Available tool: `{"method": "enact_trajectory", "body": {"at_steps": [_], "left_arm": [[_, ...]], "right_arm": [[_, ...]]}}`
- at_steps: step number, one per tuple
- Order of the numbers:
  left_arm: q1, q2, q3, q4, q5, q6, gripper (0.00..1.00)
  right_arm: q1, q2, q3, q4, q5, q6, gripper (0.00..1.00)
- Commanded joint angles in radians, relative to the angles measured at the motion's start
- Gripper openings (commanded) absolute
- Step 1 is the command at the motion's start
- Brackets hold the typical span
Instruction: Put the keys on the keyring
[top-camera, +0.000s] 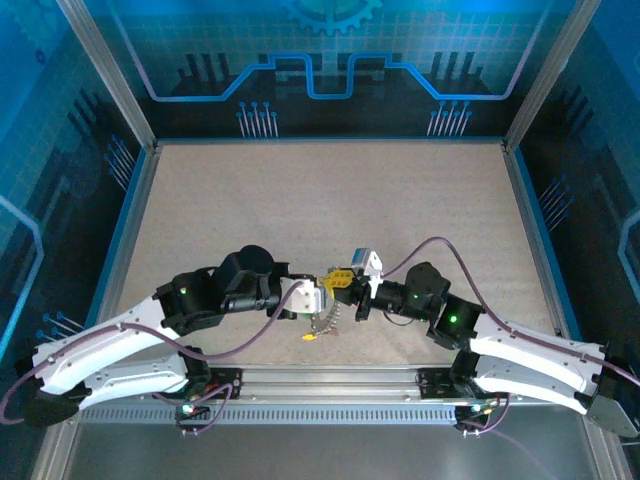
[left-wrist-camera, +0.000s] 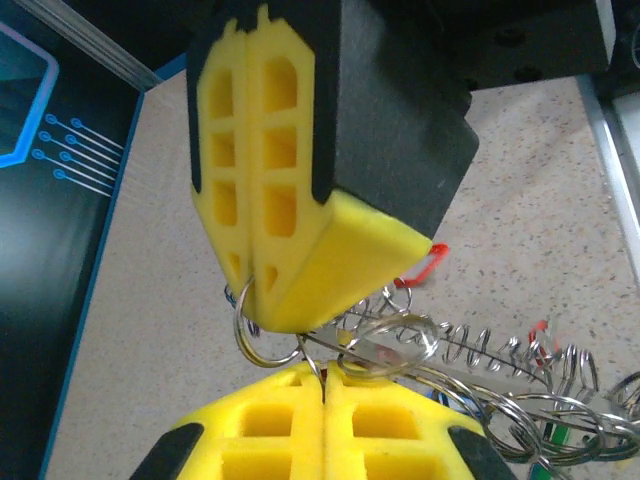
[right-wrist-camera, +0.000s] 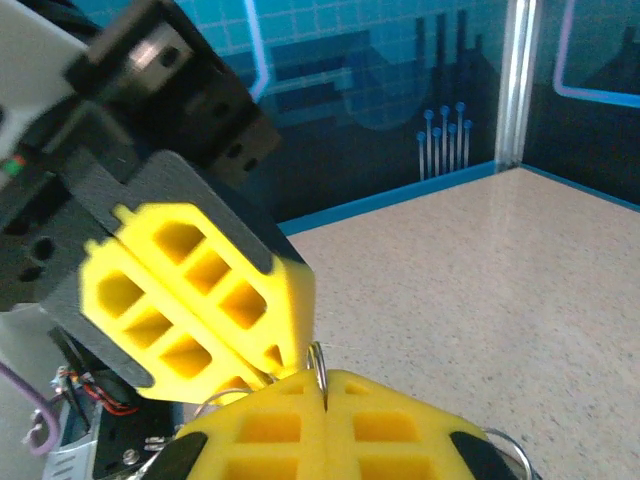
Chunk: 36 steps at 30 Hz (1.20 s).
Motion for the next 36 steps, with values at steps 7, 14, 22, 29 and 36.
{"method": "enact_trajectory", "body": {"at_steps": [7, 14, 22, 29, 36], "left_arm": [[-0.031, -0.043, 0.006, 0.031, 0.057, -0.012, 0.00], [-0.031, -0.022, 0.003, -0.002, 0.038, 0.000, 0.00], [-0.031, -0.070, -0.088, 0.026, 0.031, -0.025, 0.04], [-0.031, -0.100, -0.105, 0.060, 0.030, -0.053, 0.23], [-0.029, -0.181, -0.118, 0.115, 0.033, -0.107, 0.35]], "right_arm": [[0.043, -0.001, 0.029, 0.011, 0.245, -0.003, 0.00], [0.049, -0.017, 0.026, 0.023, 0.234, 0.000, 0.00], [0.047, -0.067, 0.006, 0.074, 0.243, 0.046, 0.00], [0.049, -0.062, 0.006, 0.078, 0.229, 0.031, 0.00], [0.049, -0.080, -0.003, 0.058, 0.176, -0.051, 0.00]]}}
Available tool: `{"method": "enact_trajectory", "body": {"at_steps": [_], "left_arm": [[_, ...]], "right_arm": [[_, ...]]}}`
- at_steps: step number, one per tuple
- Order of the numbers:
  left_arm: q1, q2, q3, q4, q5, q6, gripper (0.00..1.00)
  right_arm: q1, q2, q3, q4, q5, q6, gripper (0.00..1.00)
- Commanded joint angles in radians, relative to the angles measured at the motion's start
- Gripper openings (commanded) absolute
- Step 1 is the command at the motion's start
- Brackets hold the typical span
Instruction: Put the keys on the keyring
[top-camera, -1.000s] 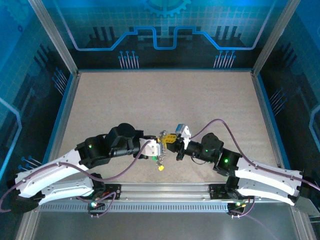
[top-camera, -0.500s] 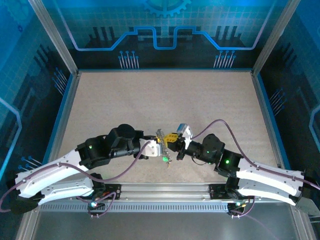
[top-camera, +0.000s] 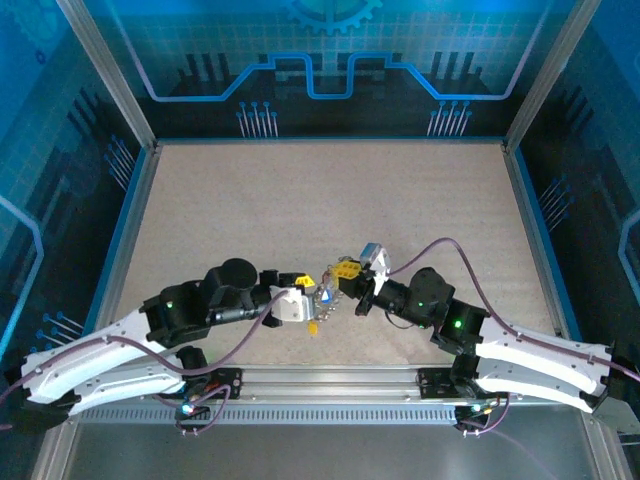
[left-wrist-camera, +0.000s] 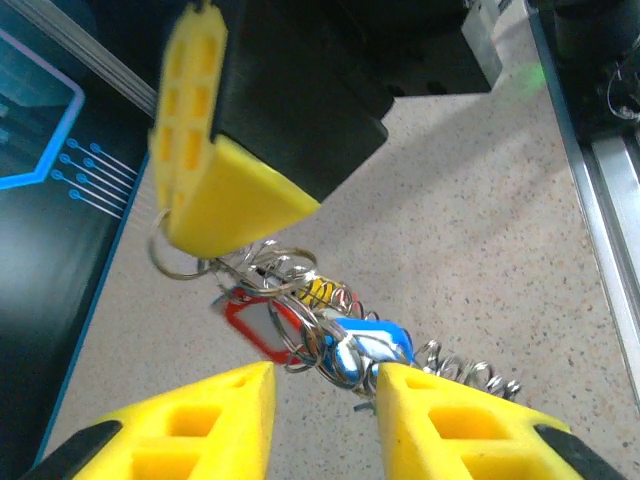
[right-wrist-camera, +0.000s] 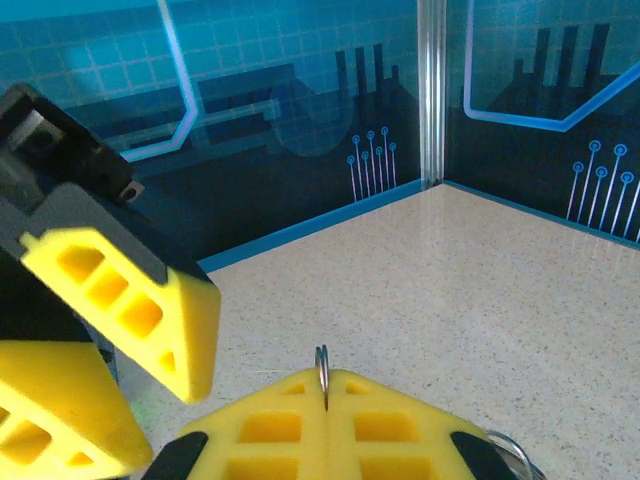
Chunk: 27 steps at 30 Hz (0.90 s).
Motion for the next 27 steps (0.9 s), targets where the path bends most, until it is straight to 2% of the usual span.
{"method": "enact_trajectory", "body": {"at_steps": [1, 5, 11, 16, 17, 21, 27], "left_arm": [[-0.003, -0.053, -0.022, 0.060, 0.024, -0.058, 0.37], [0.007, -0.090, -0.037, 0.130, 0.018, -0.099, 0.45], [0.051, -0.040, 0.027, 0.107, 0.008, -0.204, 0.44], [0.078, 0.022, 0.084, 0.053, 0.104, -0.304, 0.43], [0.080, 0.030, 0.090, 0.042, 0.116, -0.314, 0.42], [0.092, 0.061, 0.115, -0.006, 0.150, -0.331, 0.27], [0.097, 0.072, 0.126, -0.026, 0.223, -0.316, 0.26]], "right_arm": [[-0.002, -0.033, -0.001, 0.060, -0.031, -0.065, 0.00], [-0.003, -0.041, 0.005, 0.054, -0.094, -0.127, 0.00], [-0.004, -0.038, 0.014, 0.055, -0.191, -0.194, 0.00], [-0.009, -0.035, -0.004, 0.105, -0.235, -0.201, 0.00], [-0.011, -0.034, -0.006, 0.111, -0.243, -0.202, 0.00], [-0.013, -0.027, -0.005, 0.124, -0.276, -0.211, 0.00], [-0.017, -0.024, 0.001, 0.123, -0.280, -0.212, 0.00]]}}
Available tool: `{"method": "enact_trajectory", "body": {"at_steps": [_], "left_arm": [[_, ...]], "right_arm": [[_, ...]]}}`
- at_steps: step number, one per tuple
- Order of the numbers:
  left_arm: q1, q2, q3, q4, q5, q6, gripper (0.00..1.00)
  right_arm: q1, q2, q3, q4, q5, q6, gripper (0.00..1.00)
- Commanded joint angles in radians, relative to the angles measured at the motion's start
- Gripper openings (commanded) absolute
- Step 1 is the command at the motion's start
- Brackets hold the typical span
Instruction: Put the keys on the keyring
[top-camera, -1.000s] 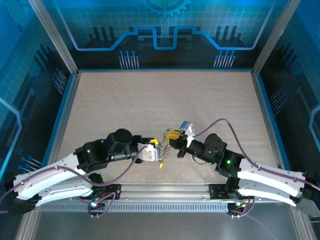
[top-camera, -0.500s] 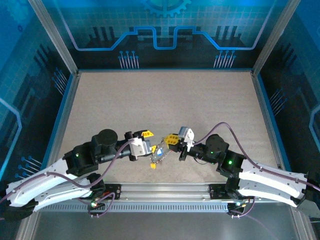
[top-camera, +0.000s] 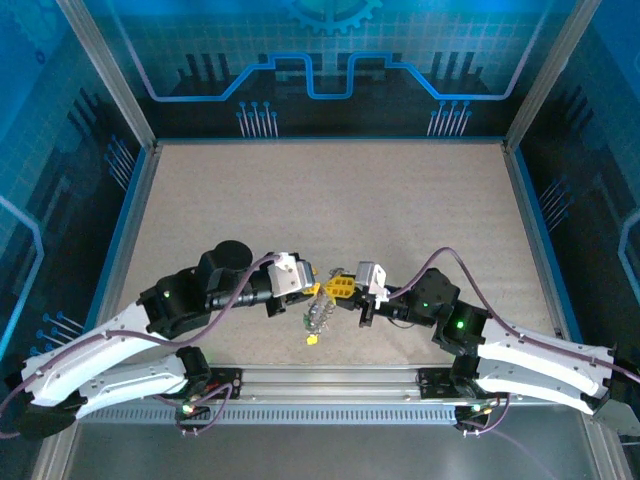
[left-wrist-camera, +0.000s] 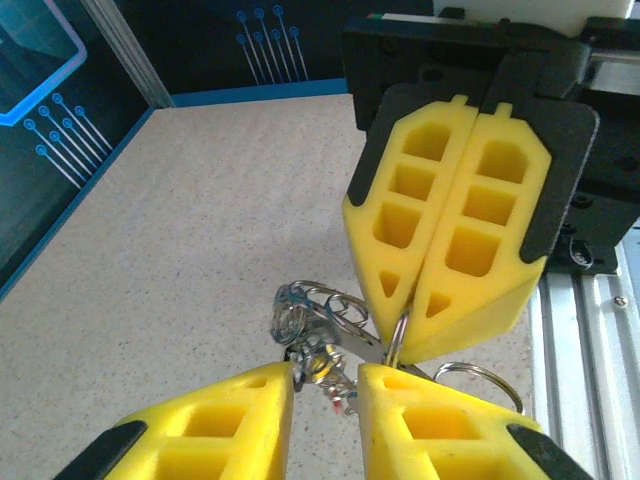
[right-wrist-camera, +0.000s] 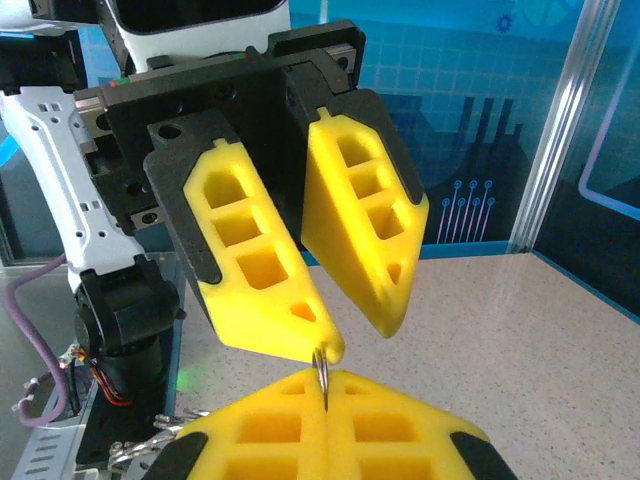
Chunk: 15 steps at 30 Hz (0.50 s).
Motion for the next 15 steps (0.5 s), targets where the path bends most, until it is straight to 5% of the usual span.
{"method": "enact_trajectory", "body": {"at_steps": [1, 8, 15], "left_arm": [[0.004, 0.006, 0.032, -0.043, 0.097, -0.007, 0.26], [0.004, 0.007, 0.034, -0.099, 0.144, 0.005, 0.39], [0.006, -0.010, 0.040, -0.137, 0.138, 0.025, 0.40]], "right_arm": [[-0.010, -0.008, 0.005, 0.089, -0.018, -0.014, 0.00], [-0.014, -0.011, 0.004, 0.079, -0.015, -0.017, 0.00], [-0.017, -0.018, -0.004, 0.075, -0.019, -0.025, 0.00]]}}
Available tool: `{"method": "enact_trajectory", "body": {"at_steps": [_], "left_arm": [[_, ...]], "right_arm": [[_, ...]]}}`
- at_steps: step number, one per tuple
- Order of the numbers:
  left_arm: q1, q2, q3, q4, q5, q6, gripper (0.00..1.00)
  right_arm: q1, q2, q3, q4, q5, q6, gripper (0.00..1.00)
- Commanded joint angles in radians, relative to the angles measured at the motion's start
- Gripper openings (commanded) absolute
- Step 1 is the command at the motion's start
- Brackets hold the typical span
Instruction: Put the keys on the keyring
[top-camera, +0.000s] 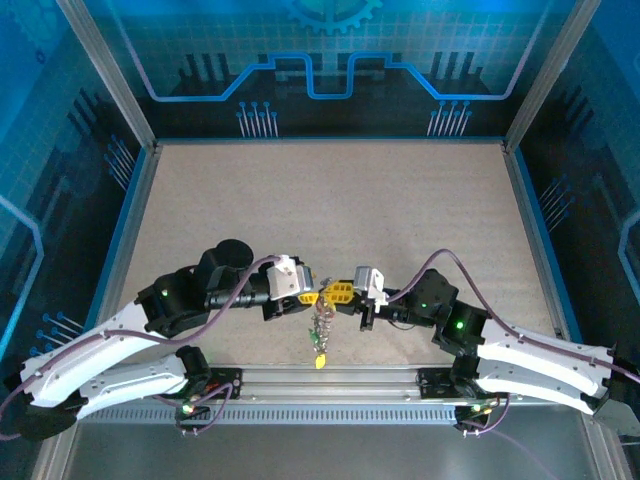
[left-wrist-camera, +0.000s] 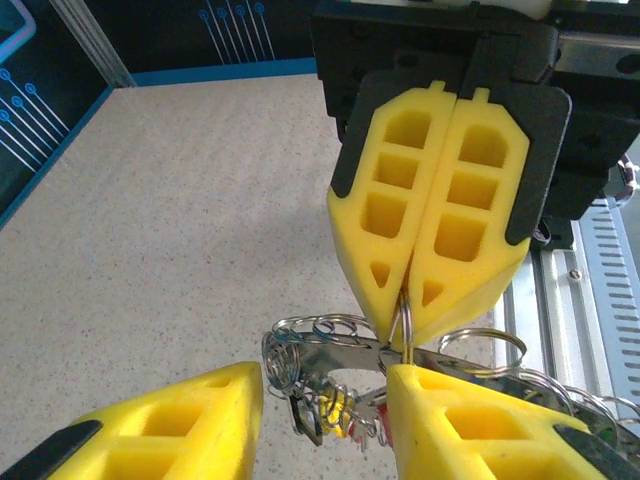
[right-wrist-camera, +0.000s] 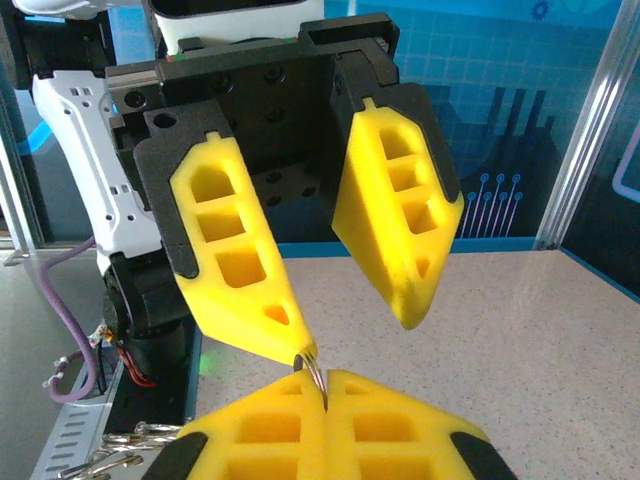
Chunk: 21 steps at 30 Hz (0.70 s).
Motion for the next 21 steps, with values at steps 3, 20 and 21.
{"method": "enact_trajectory", "body": {"at_steps": [3, 20, 21], "left_arm": [[-0.006, -0.018, 0.022, -0.070, 0.056, 0.027, 0.40], [-0.006, 0.010, 0.011, 0.004, 0.045, -0.034, 0.29], [-0.006, 0.014, 0.011, 0.003, 0.045, -0.036, 0.29]], "right_arm": [[-0.017, -0.014, 0.008, 0.086, 0.024, -0.023, 0.00], [-0.013, 0.009, 0.028, 0.097, -0.008, -0.041, 0.00], [-0.011, 0.008, 0.030, 0.098, -0.008, -0.043, 0.00]]}}
